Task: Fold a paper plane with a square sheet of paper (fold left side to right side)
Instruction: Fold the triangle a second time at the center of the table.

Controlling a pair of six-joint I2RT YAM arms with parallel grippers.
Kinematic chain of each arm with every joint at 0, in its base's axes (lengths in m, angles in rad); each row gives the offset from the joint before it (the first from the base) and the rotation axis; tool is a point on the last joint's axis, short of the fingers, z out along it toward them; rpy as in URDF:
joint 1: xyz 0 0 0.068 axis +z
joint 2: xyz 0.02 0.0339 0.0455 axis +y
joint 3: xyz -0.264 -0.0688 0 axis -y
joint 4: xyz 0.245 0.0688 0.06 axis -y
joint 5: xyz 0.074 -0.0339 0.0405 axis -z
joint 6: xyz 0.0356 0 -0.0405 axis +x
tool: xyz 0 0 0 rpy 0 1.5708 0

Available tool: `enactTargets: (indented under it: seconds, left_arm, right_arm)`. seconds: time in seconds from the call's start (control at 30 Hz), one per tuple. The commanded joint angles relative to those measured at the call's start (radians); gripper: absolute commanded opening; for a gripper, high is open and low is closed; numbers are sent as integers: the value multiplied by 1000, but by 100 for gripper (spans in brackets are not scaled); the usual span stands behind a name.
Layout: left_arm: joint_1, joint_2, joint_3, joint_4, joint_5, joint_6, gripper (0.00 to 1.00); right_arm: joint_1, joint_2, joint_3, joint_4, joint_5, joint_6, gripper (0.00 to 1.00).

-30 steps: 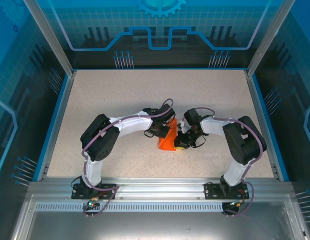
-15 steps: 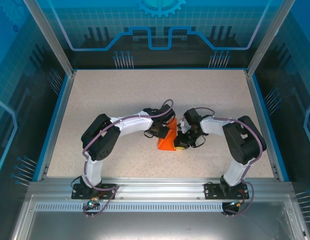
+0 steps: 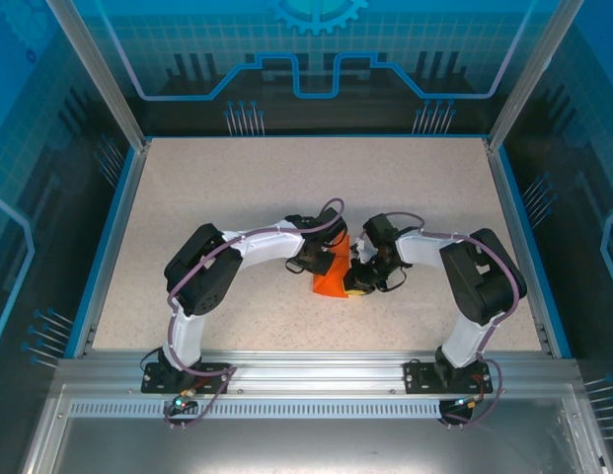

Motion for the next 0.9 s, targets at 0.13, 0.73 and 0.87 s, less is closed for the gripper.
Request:
enactTargets:
  seconds: [0.13,0.73,0.87]
  left_arm:
    - [5,17,12,-15,3,15,0]
    - [-36,-79,-28,10,-10,40,0]
    - [-39,-57,-25,-3,-37,37,0]
  right_arm:
    - [-2,-79,-23,6,-19,-1,13]
    - [-34,-60,-61,62,-51,47,13]
    - [-34,-48,-63,49,-34,40,13]
